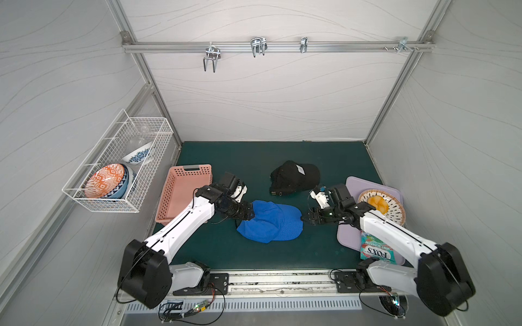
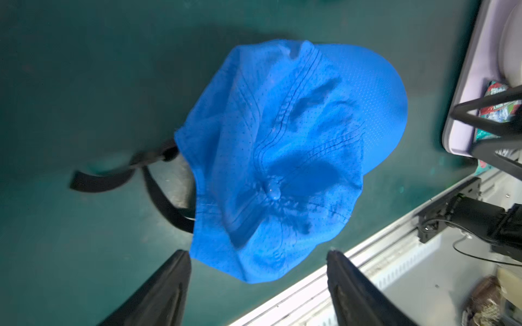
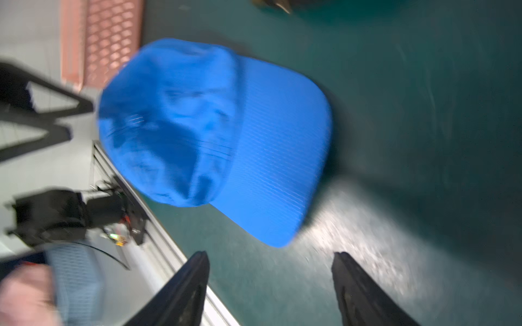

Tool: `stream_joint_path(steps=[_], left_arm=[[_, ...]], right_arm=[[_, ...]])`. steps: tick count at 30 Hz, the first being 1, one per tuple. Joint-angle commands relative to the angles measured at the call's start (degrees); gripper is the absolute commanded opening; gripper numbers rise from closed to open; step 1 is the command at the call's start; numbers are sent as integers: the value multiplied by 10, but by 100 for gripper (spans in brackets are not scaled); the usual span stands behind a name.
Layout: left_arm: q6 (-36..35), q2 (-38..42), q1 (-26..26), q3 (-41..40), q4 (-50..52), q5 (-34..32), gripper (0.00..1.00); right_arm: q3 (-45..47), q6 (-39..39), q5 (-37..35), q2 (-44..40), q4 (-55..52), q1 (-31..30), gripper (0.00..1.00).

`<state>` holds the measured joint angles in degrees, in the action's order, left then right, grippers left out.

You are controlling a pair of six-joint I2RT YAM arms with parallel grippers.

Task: Turn the baseball cap inside out
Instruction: Smooth out the baseball cap at the center of the board.

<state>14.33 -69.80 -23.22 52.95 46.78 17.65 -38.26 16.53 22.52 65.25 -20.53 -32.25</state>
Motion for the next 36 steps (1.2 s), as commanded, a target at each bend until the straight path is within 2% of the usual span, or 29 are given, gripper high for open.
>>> stream_joint_path(steps=[1, 4, 8, 11, 14, 21, 23, 28, 29, 36], left_arm=[[20, 28, 23, -35, -52, 11, 77], [54, 34, 74, -76, -94, 98, 73], [77, 42, 100, -106, -143, 147, 71], [85, 38, 107, -123, -164, 155, 62], [93, 37, 111, -139, -180, 155, 56], [86, 25, 113, -146, -192, 153, 47], [86, 23, 113, -147, -197, 155, 44], [84, 19, 113, -147, -201, 157, 39], [84, 20, 112, -147, -202, 156, 38], [80, 32, 113, -157, -206, 157, 35]], right_arm=[[-18, -67, -98, 3, 44, -72, 66], [-52, -126, -120, 57, 62, -126, 59], [-123, -196, -128, 165, 65, -171, 52], [-180, -251, -116, 246, 78, -195, 50], [-224, -289, -91, 305, 82, -203, 54], [-305, -366, -60, 402, 43, -211, 57], [-315, -383, -62, 414, 31, -212, 50], [-332, -411, -72, 422, 17, -210, 5], [-334, -411, -72, 421, 16, -209, 0], [-323, -384, -15, 371, 21, -177, 0]])
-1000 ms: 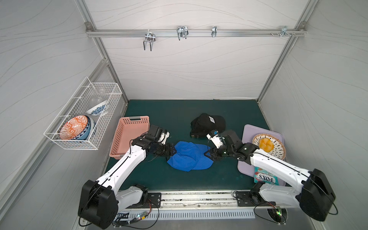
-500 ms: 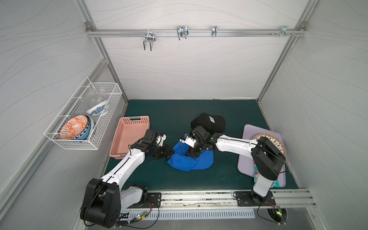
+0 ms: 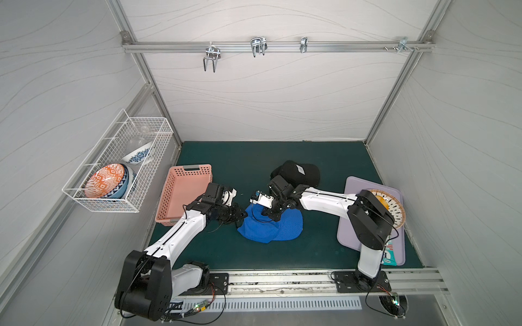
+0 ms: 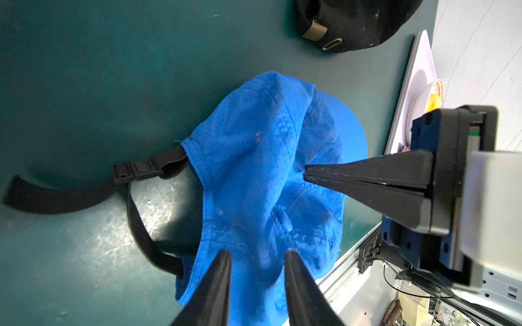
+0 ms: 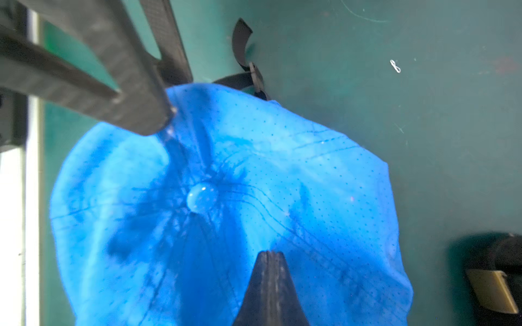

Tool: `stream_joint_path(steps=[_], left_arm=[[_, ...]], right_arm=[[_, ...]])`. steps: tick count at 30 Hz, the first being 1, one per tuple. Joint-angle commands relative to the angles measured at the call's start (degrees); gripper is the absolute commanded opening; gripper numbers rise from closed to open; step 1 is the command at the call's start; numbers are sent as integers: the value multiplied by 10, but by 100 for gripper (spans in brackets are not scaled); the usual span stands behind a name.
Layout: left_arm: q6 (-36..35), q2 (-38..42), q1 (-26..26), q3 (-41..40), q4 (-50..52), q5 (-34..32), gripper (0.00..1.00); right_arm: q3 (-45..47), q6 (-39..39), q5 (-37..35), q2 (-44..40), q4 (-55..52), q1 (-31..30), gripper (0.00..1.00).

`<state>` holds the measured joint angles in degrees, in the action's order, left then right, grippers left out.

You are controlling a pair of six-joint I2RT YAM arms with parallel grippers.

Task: Turn the baseball cap inside out
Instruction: Smooth out the baseball cap at the center of the board.

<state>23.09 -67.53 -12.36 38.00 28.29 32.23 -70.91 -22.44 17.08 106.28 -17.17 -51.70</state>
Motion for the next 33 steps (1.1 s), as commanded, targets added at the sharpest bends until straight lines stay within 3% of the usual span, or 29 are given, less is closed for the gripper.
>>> stream_joint_path(steps=[1, 4, 7, 8, 10, 17, 21, 23, 26, 33], left_arm=[[-8, 9, 3, -10, -27, 16, 35], [-7, -3, 4, -19, -53, 43, 35], [-2, -22, 4, -17, -54, 42, 32], [-6, -30, 4, -14, -43, 32, 27], [-12, -38, 4, -10, -35, 29, 20], [-14, -37, 4, -11, -28, 29, 14], [-17, -36, 4, -10, -22, 29, 13], [-18, -35, 4, -9, -22, 29, 13], [-19, -36, 4, -8, -22, 29, 13], [-19, -29, 3, -9, -16, 19, 12]], right_arm=[[9, 6, 41, -47, -13, 20, 0], [12, -14, 21, -47, -29, 13, 0], [8, -41, -6, -23, -42, 2, 24], [1, -48, -12, -12, -48, 0, 35], [-8, -56, -19, 1, -54, -1, 45], [-54, -93, -44, 55, -90, -15, 53], [-67, -102, -55, 76, -98, -18, 44], [-69, -103, -55, 79, -98, -18, 20], [-72, -107, -52, 83, -100, -17, 3], [-50, -51, 1, 33, -66, 9, 0]])
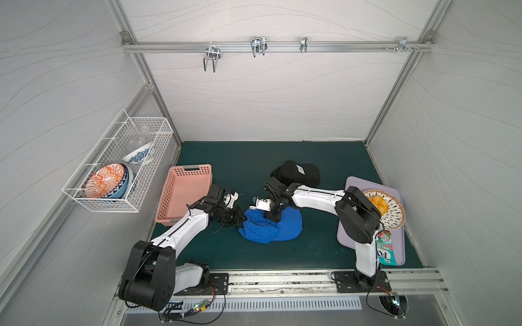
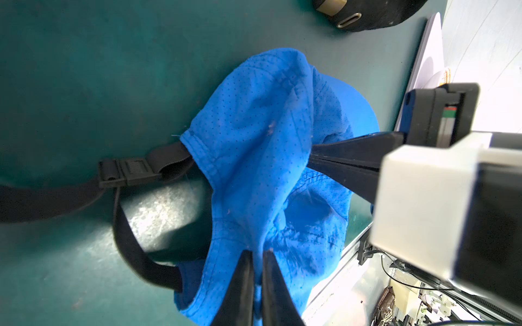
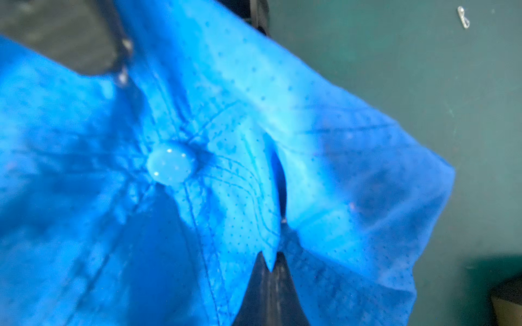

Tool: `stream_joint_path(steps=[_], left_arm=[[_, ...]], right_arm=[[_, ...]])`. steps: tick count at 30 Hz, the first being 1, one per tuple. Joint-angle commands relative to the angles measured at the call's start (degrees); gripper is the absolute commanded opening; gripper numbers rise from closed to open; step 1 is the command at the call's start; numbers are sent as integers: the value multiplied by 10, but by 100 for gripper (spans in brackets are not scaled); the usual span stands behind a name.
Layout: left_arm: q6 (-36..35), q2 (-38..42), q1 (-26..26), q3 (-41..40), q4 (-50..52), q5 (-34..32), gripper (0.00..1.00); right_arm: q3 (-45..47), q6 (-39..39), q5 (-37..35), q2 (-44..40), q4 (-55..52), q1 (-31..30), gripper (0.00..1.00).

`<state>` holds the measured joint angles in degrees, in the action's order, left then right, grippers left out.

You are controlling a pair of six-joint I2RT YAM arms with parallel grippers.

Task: Turn the baseball cap inside out
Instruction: Smooth out the baseball cap at the center of the board.

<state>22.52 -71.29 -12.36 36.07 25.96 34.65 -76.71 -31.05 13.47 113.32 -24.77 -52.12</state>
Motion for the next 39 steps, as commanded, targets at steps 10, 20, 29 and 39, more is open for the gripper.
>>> stream_joint_path(steps=[10, 20, 29, 39], left_arm=[[-17, 20, 4, 10, 4, -4, 8], [-18, 30, 3, 8, -10, 4, 0], [-25, 51, 4, 15, 10, -44, 21], [-77, 196, 0, 19, 13, -70, 77]], right_arm=[[67, 120, 170, -117, 35, 77, 0], [70, 173, 300, -147, -13, 126, 0], [81, 230, 327, -151, 9, 167, 0], [81, 257, 265, -127, 16, 165, 0]])
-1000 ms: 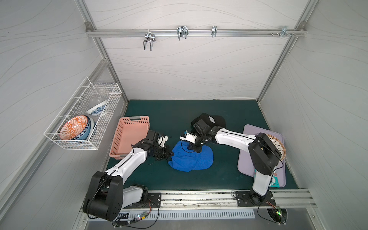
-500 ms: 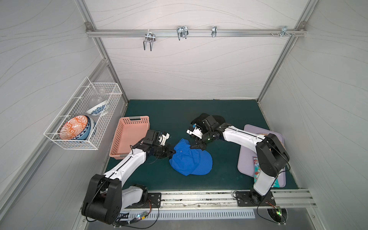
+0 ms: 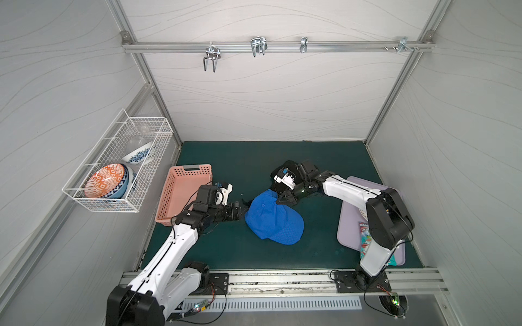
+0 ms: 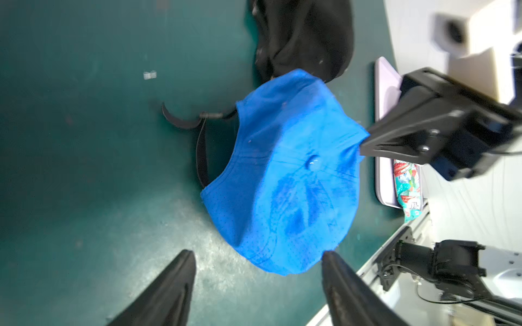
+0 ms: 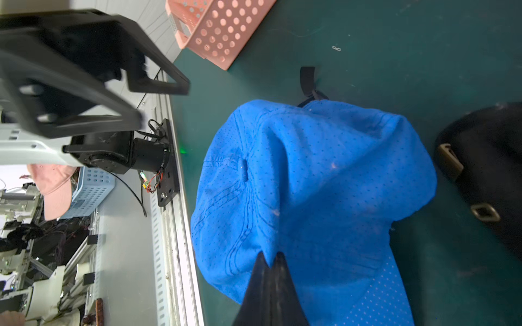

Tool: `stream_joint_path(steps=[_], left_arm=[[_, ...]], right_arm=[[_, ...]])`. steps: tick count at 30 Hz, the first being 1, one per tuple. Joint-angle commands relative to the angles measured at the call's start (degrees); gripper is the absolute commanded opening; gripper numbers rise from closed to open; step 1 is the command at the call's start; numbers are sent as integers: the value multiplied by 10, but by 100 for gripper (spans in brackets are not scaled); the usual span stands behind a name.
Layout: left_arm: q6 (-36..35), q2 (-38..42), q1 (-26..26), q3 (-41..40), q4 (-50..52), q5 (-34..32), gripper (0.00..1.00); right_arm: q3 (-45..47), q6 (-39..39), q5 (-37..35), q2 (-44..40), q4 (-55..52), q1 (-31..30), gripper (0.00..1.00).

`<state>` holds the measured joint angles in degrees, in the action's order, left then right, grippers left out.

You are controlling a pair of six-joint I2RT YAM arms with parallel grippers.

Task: Turn the baseball cap inside out
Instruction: Smooth out the baseball cap at the center of the board, then reset both arms

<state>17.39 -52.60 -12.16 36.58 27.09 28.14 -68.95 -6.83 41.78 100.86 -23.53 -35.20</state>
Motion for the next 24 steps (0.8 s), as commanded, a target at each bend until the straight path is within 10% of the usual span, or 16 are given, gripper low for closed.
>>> stream_joint_path(steps=[1, 6, 15, 24], left_arm=[[-24, 8, -3, 10, 0, 0, 78], [-16, -4, -3, 8, -14, 13, 85], [-72, 58, -3, 42, -39, -116, 93], [-82, 62, 69, -30, -239, -297, 100]], right_arm=[[5, 10, -24, -4, 4, -6, 4], [4, 2, -48, -22, 4, -11, 49], [42, 32, -172, -171, 20, -9, 98], [226, 143, -375, -423, 112, 144, 99]])
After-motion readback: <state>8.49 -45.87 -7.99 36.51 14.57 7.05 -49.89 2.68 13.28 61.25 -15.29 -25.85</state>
